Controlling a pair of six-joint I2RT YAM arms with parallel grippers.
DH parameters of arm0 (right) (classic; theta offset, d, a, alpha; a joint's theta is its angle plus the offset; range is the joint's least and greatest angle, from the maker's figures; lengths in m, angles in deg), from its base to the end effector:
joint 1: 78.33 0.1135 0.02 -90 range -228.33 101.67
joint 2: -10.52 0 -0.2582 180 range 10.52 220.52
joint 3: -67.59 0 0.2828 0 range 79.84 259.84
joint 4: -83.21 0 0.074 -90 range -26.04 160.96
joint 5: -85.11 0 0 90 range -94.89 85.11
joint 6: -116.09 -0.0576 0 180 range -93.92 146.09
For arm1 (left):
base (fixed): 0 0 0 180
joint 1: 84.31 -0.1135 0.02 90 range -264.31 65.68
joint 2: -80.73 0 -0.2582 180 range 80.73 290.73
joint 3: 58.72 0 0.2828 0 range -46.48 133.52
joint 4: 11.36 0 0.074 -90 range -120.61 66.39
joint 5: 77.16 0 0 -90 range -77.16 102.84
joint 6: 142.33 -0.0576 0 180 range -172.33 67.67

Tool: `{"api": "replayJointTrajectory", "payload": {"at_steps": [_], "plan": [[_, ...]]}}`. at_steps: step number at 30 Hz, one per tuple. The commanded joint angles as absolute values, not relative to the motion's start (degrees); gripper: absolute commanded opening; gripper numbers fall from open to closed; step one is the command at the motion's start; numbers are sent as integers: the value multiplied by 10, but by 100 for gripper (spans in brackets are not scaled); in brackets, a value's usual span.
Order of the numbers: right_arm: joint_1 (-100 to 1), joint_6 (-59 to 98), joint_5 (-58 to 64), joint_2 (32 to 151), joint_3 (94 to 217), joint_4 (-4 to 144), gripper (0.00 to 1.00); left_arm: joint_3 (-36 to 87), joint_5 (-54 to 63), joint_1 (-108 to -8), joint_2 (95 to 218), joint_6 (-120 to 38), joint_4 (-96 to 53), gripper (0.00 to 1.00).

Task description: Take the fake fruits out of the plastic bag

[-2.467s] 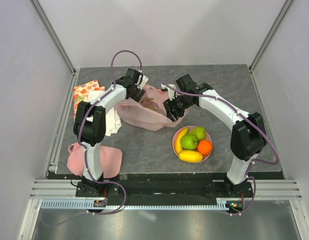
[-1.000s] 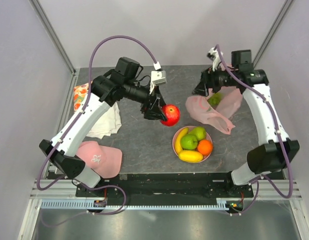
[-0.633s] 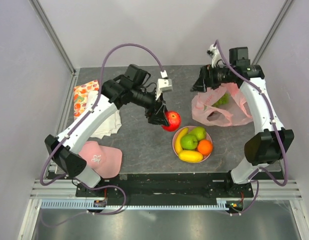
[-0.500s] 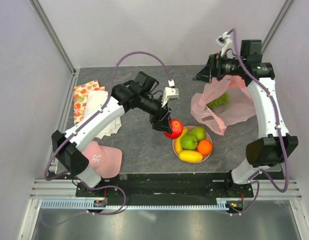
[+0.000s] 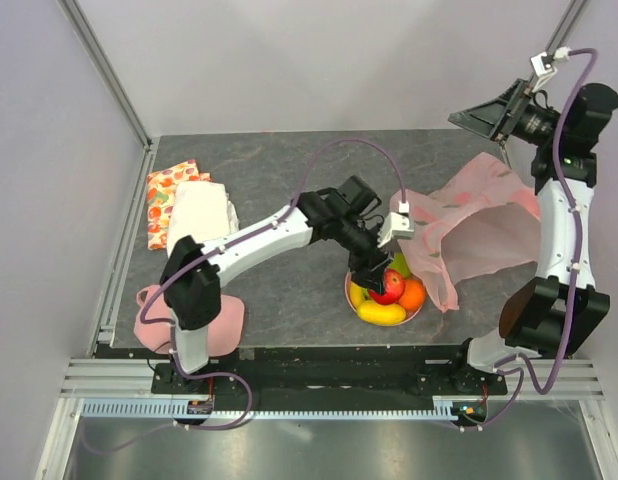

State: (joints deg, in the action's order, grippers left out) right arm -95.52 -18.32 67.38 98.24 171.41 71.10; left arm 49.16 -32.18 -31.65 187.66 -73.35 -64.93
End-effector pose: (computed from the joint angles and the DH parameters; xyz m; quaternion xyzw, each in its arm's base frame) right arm 0.3723 -0.0578 0.4563 -0.0884 0.6940 0.5299 0.4794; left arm 0.2391 -0.3806 0.2740 0.6229 0.6268 -0.4296 0.1860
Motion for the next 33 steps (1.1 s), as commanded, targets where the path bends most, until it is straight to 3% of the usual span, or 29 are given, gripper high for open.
{"api": "replayJointTrajectory", "payload": {"at_steps": [1, 9, 16, 26, 33], "plan": [[-985, -214, 700, 946, 1683, 776, 98, 530, -303, -290, 1906, -759, -615, 2], [-987, -210, 699, 938, 1652, 776, 98, 558, -272, -279, 1949, -751, -592, 6], [-987, -214, 699, 945, 1647, 778, 98, 569, -246, -278, 1966, -764, -586, 19], [-987, -216, 695, 947, 1633, 779, 98, 506, -266, -278, 1931, -787, -590, 20], [-988, -223, 693, 954, 1638, 790, 98, 499, -245, -278, 1933, -795, -595, 43]]}}
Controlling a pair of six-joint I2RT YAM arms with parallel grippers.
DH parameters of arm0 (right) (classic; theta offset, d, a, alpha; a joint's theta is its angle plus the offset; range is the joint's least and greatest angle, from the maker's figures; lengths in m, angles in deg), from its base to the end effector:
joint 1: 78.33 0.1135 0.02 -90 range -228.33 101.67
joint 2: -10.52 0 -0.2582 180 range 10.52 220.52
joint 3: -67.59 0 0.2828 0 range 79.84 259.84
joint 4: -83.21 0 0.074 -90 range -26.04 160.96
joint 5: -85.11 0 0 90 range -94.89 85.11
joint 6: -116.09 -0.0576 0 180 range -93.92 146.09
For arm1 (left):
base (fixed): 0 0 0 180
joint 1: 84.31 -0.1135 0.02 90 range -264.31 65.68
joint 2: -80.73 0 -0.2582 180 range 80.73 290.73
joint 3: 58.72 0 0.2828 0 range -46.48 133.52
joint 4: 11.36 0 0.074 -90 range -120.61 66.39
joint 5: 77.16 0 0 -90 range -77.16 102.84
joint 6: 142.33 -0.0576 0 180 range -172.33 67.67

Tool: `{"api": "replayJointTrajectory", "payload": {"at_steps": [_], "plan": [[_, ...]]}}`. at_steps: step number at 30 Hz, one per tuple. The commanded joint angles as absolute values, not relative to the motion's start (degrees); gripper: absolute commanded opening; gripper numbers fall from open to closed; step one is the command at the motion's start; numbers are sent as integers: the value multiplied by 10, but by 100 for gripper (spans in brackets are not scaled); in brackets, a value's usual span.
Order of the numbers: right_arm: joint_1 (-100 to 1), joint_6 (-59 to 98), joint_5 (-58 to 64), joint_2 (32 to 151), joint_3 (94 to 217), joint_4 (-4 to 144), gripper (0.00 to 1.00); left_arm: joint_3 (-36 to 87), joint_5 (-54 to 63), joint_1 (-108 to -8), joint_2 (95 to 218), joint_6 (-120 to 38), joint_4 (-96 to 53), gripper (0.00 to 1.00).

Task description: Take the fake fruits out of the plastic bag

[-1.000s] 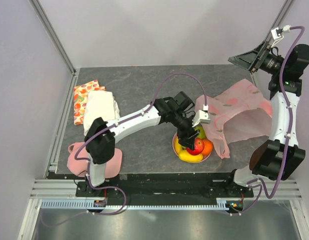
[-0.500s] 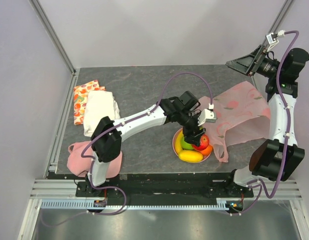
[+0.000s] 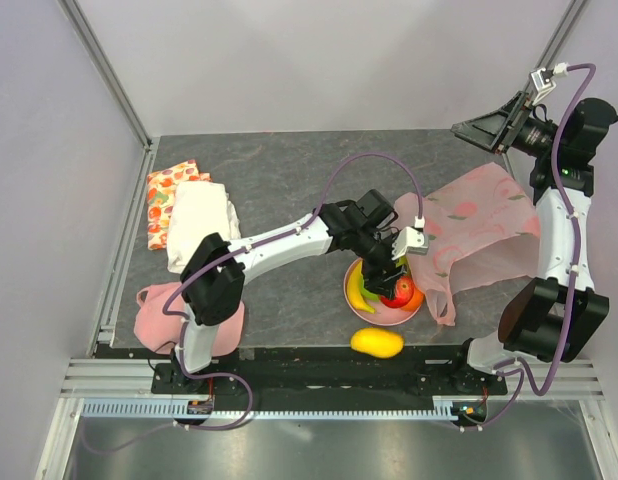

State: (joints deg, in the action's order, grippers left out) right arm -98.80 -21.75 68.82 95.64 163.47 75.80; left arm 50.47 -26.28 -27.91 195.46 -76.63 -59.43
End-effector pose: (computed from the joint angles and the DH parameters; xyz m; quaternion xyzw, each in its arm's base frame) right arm 0.3621 -0.0762 0.4288 -0.0528 0.6993 0.5376 0.4682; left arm 0.2353 -0.4198 0.2252 0.6593 0.6145 -0.3870 0.1948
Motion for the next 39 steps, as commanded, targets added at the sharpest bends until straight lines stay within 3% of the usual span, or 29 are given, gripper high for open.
{"api": "replayJointTrajectory", "payload": {"at_steps": [1, 6, 10, 12, 14, 18, 25, 31, 39], "plan": [[-987, -223, 692, 955, 1638, 790, 98, 501, -241, -278, 1933, -794, -594, 45], [-987, -225, 688, 955, 1634, 792, 98, 510, -228, -279, 1931, -791, -587, 50], [-988, -226, 688, 955, 1632, 793, 98, 510, -236, -279, 1916, -783, -582, 62], [-988, -227, 685, 955, 1630, 794, 98, 510, -239, -279, 1913, -778, -582, 61], [-987, -229, 682, 956, 1630, 797, 98, 511, -241, -279, 1914, -777, -579, 59], [-988, -238, 681, 956, 1627, 808, 98, 515, -263, -279, 1911, -781, -580, 34], [-987, -239, 684, 951, 1616, 810, 98, 474, -319, -279, 1865, -793, -600, 16], [-987, -238, 681, 944, 1597, 812, 98, 392, -285, -266, 1841, -805, -586, 13], [-987, -238, 688, 931, 1579, 812, 98, 339, -203, -247, 1841, -751, -453, 12]]}}
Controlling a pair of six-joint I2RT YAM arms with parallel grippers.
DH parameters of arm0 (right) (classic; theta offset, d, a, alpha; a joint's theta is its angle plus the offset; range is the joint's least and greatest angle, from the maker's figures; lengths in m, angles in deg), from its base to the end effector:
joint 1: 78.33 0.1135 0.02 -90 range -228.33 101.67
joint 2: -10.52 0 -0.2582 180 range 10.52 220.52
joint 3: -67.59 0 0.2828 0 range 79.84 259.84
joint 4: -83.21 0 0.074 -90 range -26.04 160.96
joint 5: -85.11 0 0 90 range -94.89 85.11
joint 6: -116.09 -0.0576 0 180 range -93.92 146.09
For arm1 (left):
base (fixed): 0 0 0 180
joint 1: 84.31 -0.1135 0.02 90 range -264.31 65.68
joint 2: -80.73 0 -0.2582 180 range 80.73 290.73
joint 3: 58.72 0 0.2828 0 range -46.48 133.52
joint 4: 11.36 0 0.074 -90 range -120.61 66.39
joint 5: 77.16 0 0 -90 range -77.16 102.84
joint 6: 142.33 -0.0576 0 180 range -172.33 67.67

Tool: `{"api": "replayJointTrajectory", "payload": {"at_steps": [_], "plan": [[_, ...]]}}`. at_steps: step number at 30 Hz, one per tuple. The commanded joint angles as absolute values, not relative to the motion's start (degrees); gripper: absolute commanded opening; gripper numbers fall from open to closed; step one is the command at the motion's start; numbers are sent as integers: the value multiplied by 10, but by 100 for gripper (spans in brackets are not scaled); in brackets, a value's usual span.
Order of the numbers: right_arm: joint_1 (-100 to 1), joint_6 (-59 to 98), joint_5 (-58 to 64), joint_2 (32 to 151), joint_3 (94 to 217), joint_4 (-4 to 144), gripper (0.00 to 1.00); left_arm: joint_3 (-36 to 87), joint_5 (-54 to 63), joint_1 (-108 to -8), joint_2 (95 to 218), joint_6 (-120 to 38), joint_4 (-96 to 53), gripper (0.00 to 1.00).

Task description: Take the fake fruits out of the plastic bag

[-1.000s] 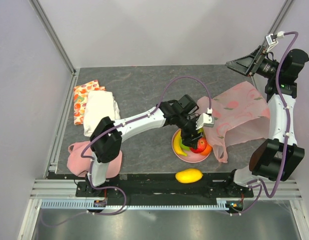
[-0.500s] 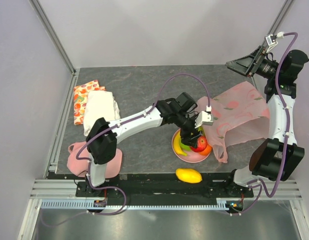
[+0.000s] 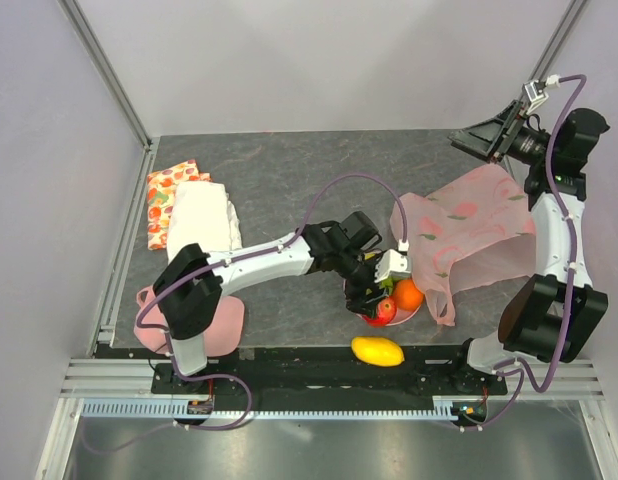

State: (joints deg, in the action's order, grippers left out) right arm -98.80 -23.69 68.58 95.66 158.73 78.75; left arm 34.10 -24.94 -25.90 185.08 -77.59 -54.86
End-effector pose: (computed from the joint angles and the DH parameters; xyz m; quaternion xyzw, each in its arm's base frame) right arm 0.3657 -0.0776 0.4028 -0.0289 0.7038 0.5489 0.4500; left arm 0.1950 -0.3844 0.2092 0.6744 0.6075 -0.3771 0.1844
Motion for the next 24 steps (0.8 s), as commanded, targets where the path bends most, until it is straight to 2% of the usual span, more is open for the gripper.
{"api": "replayJointTrajectory", "payload": {"at_steps": [1, 6, 15, 21, 24], "plan": [[-988, -238, 688, 930, 1575, 812, 98, 336, -191, -244, 1843, -746, -443, 13], [-987, -241, 687, 931, 1568, 811, 98, 342, -119, -233, 1858, -695, -401, 14], [-987, -243, 685, 942, 1574, 811, 98, 313, -85, -224, 1854, -690, -395, 19], [-986, -245, 686, 945, 1574, 812, 98, 274, -105, -206, 1824, -715, -399, 11], [-987, -244, 683, 945, 1570, 812, 98, 268, -76, -203, 1827, -680, -387, 12]]}}
